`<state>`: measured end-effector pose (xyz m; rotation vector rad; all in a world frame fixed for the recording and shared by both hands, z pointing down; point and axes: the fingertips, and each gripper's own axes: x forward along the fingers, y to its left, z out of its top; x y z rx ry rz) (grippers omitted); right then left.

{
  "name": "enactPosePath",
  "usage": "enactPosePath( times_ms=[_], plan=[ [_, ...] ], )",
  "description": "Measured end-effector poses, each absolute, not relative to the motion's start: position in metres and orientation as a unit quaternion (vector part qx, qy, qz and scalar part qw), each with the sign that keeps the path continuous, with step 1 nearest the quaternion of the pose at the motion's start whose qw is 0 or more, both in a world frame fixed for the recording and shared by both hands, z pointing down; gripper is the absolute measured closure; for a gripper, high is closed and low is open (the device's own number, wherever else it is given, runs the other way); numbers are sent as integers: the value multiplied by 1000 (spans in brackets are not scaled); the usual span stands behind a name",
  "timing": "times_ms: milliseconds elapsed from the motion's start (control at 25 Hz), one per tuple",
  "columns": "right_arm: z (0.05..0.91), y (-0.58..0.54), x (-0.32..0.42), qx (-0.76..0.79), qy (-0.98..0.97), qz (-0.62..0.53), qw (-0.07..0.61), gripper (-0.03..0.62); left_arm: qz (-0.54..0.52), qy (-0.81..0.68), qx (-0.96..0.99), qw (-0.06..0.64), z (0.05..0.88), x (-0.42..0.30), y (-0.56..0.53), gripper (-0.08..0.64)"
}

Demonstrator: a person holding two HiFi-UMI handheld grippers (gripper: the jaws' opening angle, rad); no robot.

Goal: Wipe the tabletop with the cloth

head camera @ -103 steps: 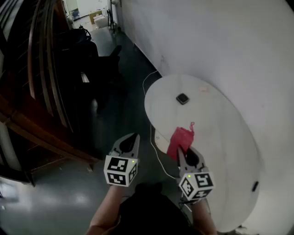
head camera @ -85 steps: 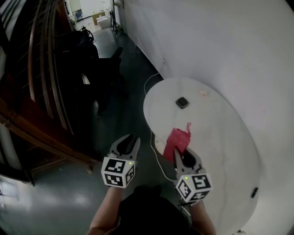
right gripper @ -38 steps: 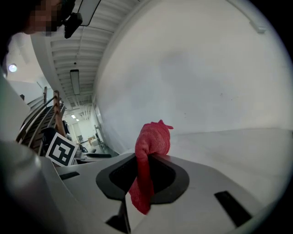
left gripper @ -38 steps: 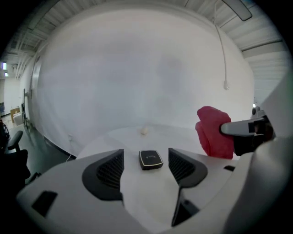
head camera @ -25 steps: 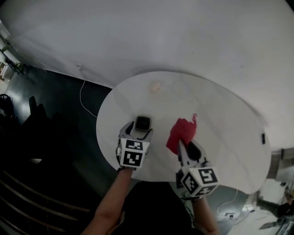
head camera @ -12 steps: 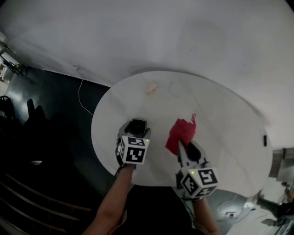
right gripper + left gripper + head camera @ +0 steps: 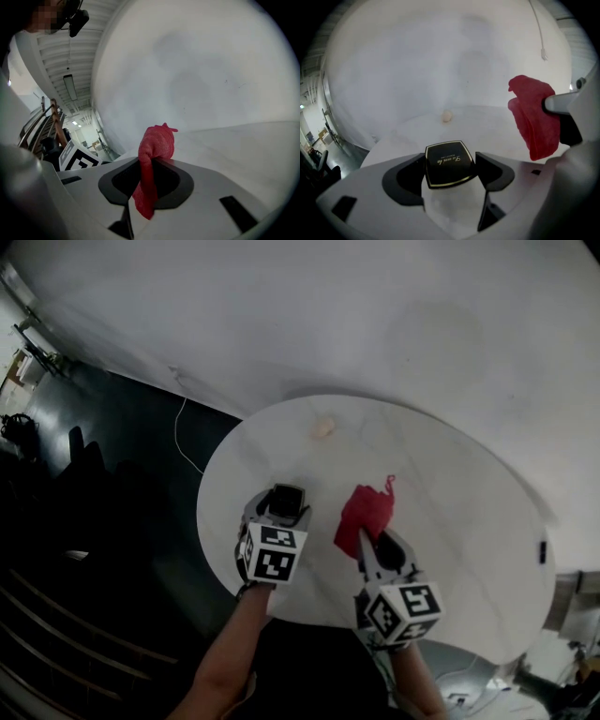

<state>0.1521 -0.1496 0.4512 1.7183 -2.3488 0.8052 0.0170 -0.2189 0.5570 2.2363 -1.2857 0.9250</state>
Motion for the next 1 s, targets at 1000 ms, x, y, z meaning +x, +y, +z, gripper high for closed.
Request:
enactPosePath(
  times_ms=[1000],
  plan=[
    [512,-208,-167,378,-866,278,174,526,247,-623,712,212,479,-268,-201,233]
  ],
)
